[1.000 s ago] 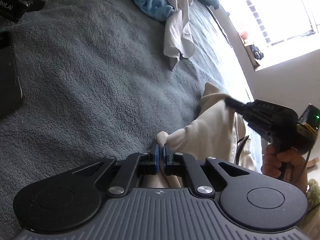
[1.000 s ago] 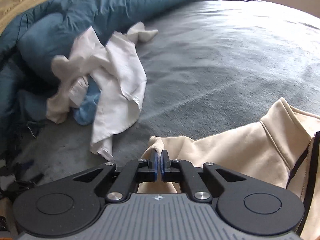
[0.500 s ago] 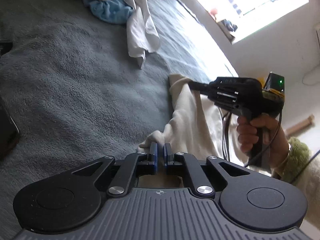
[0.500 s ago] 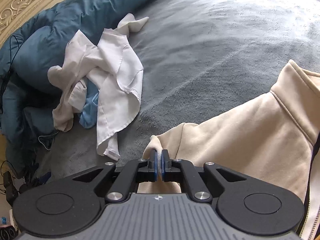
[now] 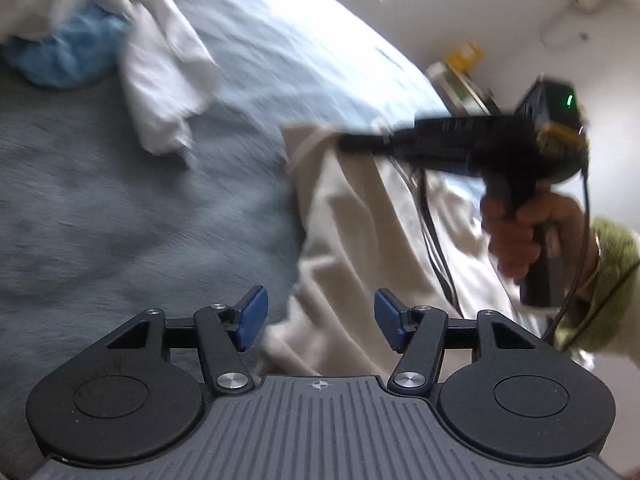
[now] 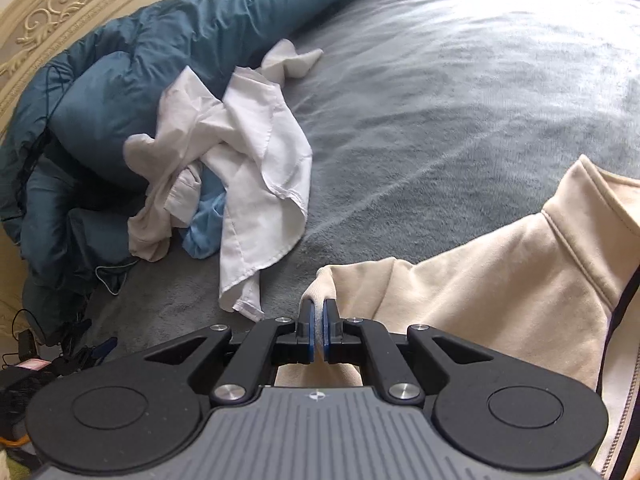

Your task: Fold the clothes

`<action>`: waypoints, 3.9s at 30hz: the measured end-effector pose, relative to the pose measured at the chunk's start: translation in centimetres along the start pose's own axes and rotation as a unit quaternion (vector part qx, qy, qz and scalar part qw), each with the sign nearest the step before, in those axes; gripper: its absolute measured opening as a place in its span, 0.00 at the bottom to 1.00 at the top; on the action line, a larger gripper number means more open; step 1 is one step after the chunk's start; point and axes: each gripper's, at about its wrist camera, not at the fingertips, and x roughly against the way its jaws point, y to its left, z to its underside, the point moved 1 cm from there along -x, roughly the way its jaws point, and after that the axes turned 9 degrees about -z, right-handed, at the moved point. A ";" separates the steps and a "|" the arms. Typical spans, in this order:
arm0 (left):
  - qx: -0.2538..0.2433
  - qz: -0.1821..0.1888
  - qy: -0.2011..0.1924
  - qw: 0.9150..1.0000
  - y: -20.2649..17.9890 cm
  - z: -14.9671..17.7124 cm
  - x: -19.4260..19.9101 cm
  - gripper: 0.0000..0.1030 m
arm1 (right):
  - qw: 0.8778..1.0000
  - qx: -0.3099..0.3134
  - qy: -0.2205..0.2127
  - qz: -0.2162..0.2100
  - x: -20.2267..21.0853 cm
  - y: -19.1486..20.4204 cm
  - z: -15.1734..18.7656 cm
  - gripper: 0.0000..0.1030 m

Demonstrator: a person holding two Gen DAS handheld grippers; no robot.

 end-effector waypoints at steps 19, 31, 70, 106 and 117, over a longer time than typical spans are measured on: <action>-0.022 -0.028 -0.054 0.998 -5.9 2.0 3.2 0.15 | 0.983 0.106 0.127 0.083 -0.9 4.5 -6.5 0.42; -0.076 -0.031 -0.082 0.993 -8.7 2.4 3.7 0.15 | 0.810 0.290 0.490 0.141 -16.9 8.4 -6.8 0.67; -0.041 -0.062 -0.113 0.991 -7.2 3.6 5.0 0.14 | 0.993 -0.085 -0.075 0.041 2.2 0.8 -4.4 0.04; 0.133 -0.105 -0.042 0.985 -0.1 4.9 2.2 0.29 | 0.977 0.172 0.124 0.020 -7.3 -1.0 0.5 0.00; 0.175 -0.135 -0.091 0.971 -0.6 7.0 7.1 0.33 | 0.969 0.205 0.129 -0.050 2.0 3.5 -0.2 0.06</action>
